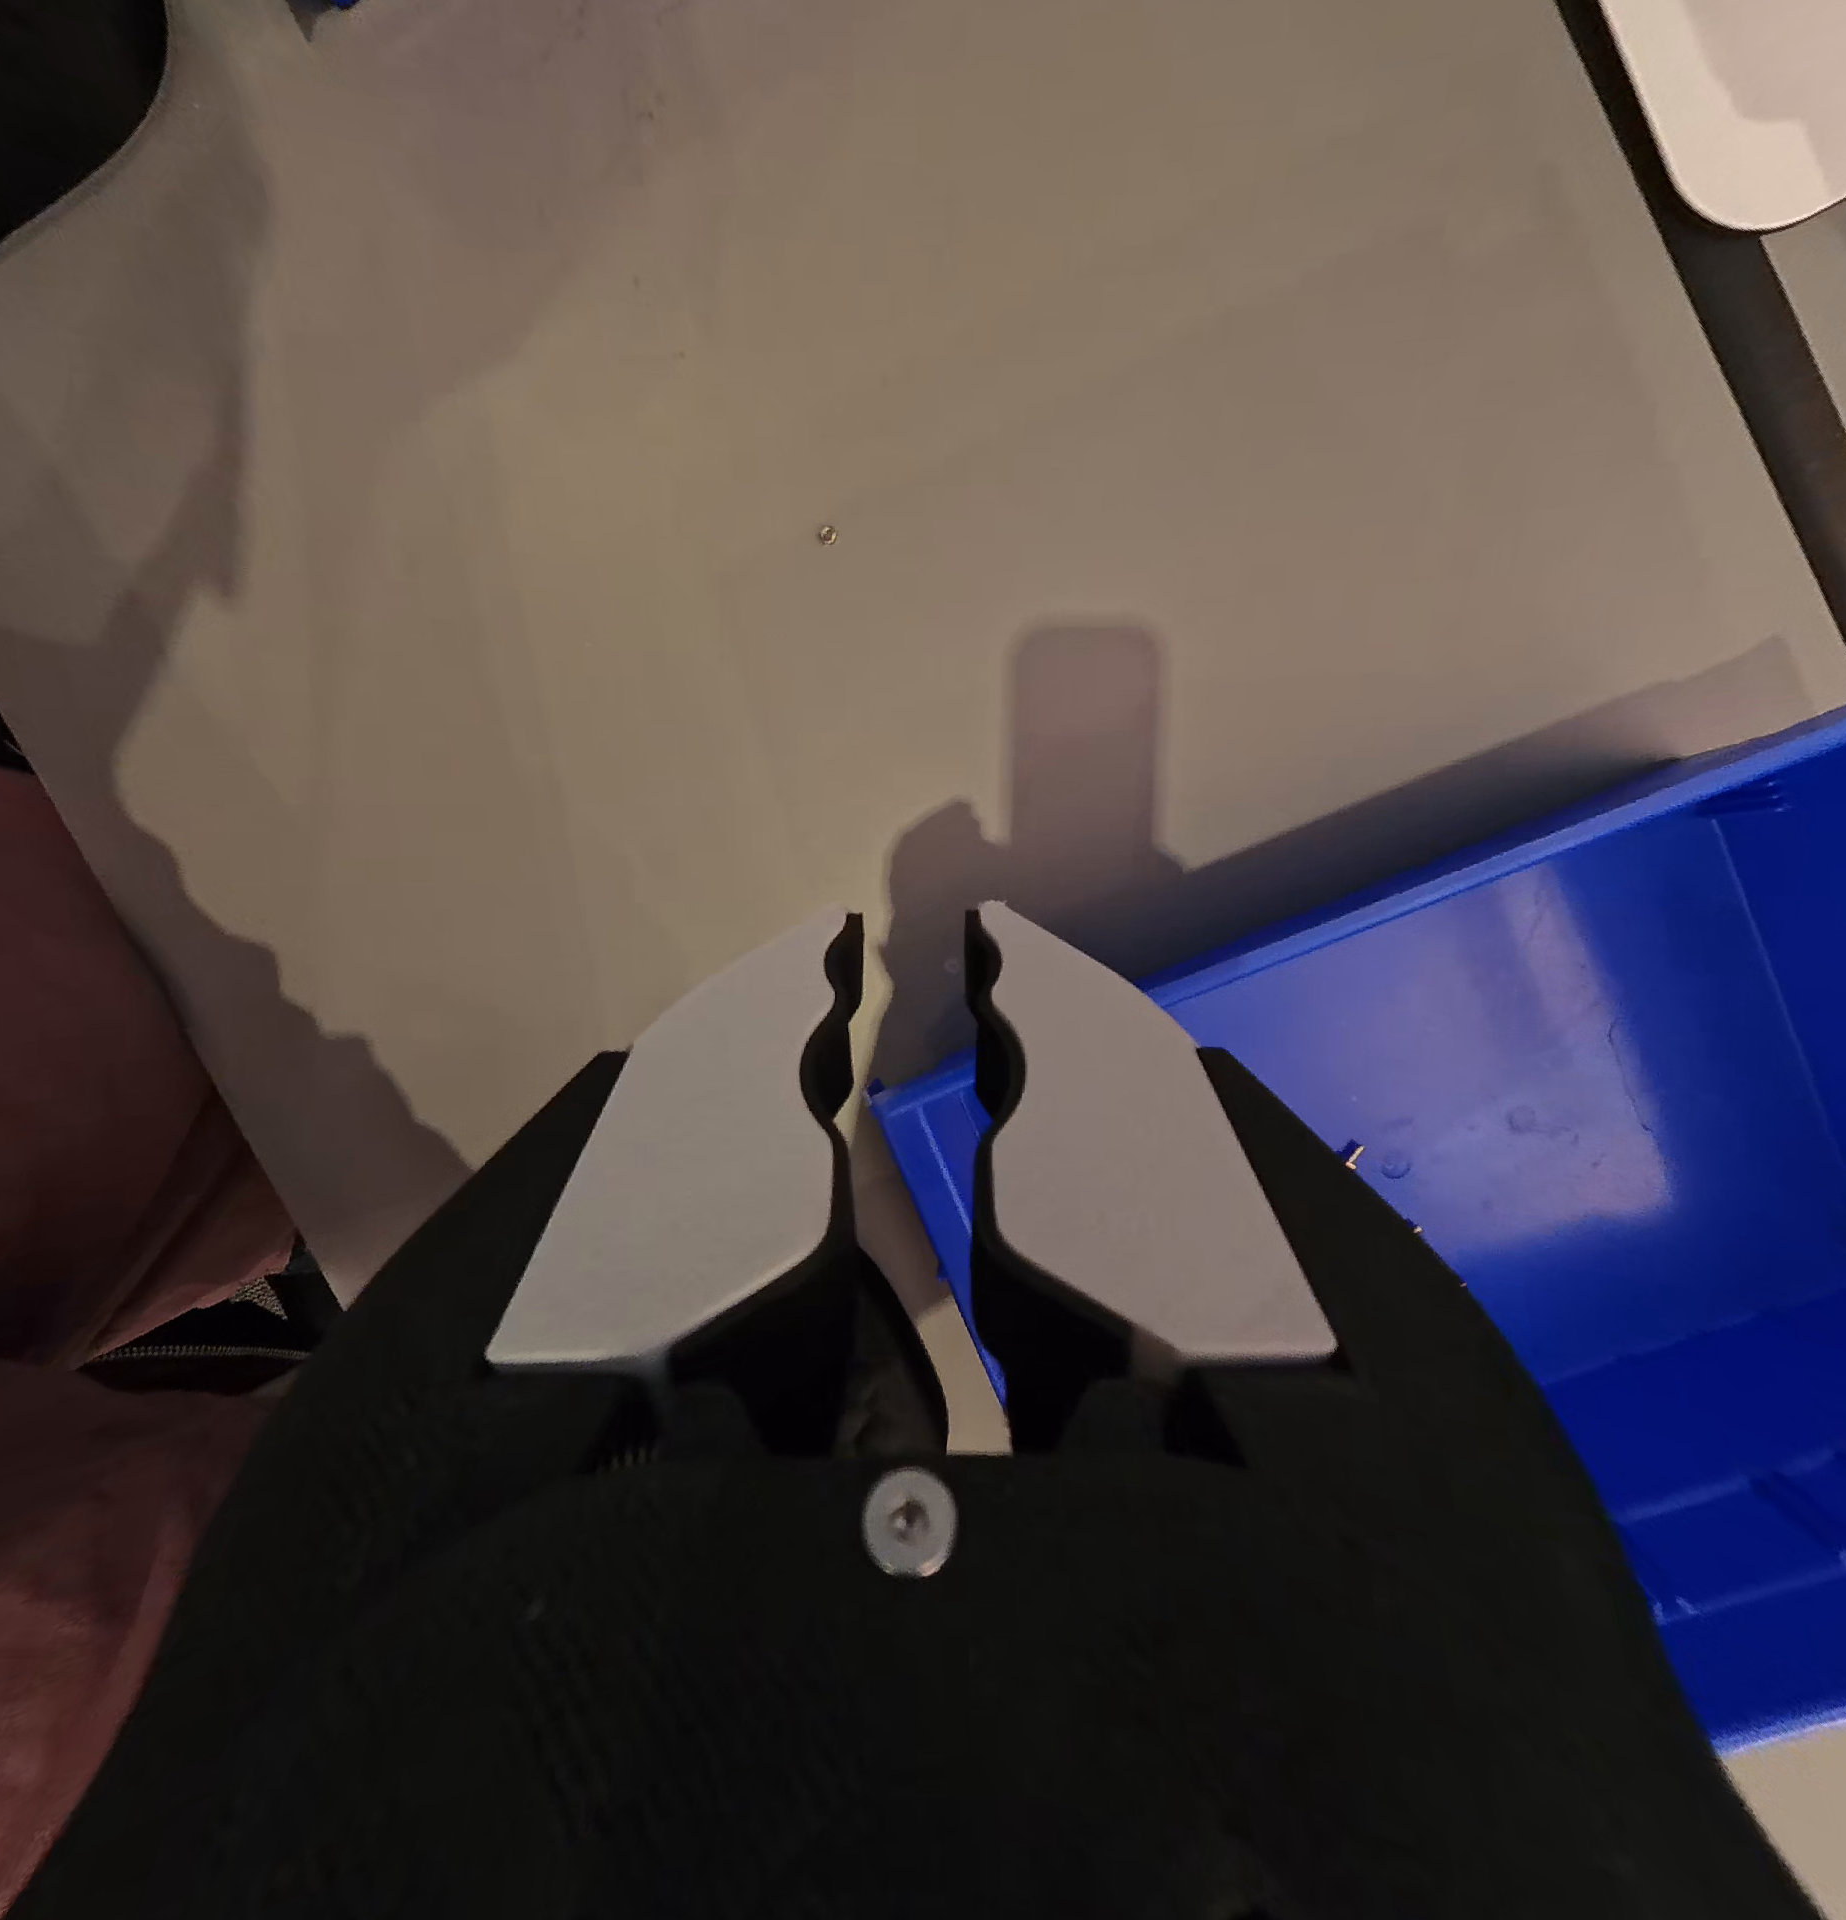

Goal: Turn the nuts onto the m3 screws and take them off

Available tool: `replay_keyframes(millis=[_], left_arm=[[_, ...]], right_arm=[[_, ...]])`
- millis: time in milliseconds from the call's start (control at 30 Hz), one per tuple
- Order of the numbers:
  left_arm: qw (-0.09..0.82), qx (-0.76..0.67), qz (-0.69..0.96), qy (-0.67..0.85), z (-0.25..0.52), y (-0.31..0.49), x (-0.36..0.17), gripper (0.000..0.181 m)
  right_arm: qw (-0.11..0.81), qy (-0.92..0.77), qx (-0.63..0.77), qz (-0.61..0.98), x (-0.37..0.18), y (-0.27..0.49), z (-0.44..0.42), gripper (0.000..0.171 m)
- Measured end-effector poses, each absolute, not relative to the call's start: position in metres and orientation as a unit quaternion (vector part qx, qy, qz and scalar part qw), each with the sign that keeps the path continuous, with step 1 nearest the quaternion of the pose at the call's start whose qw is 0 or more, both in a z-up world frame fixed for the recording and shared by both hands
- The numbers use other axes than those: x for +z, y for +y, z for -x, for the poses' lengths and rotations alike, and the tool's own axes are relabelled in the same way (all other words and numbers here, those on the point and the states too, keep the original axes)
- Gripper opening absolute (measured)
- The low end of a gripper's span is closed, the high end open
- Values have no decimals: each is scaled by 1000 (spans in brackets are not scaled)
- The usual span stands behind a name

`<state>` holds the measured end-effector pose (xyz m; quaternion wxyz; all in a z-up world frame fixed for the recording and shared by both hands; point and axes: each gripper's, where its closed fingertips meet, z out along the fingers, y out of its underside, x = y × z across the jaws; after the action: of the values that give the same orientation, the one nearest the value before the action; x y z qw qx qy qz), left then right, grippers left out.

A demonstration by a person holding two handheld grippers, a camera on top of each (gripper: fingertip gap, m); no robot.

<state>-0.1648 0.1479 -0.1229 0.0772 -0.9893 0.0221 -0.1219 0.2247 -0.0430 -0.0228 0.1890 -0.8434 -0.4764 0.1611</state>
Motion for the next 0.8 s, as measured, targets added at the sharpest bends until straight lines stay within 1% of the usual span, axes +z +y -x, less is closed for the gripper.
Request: replay_keyframes(millis=[33,100,233,333,500,600,700,800], left_arm=[[96,-130,986,31,168,149,-115,14],[141,-164,975,48,171,149,-95,9],[259,-246,932,65,177,148,-41,1],[353,-298,883,87,182,141,5,1],[516,-305,789,137,197,123,83,2],[606,-282,728,153,205,107,129,11],[665,-247,687,160,212,94,162,30],[734,-217,625,153,216,82,189,55]], right_arm=[[190,-477,160,843,-23,-42,-225,19],[193,-476,160,843,-22,-41,-225,19],[207,-473,164,840,-16,-41,-224,19],[216,-475,165,837,-12,-41,-223,19],[226,-483,164,830,-7,-44,-220,19],[240,-484,165,825,-1,-46,-220,19],[251,-481,168,823,4,-47,-221,19],[257,-479,168,823,7,-47,-222,19]])
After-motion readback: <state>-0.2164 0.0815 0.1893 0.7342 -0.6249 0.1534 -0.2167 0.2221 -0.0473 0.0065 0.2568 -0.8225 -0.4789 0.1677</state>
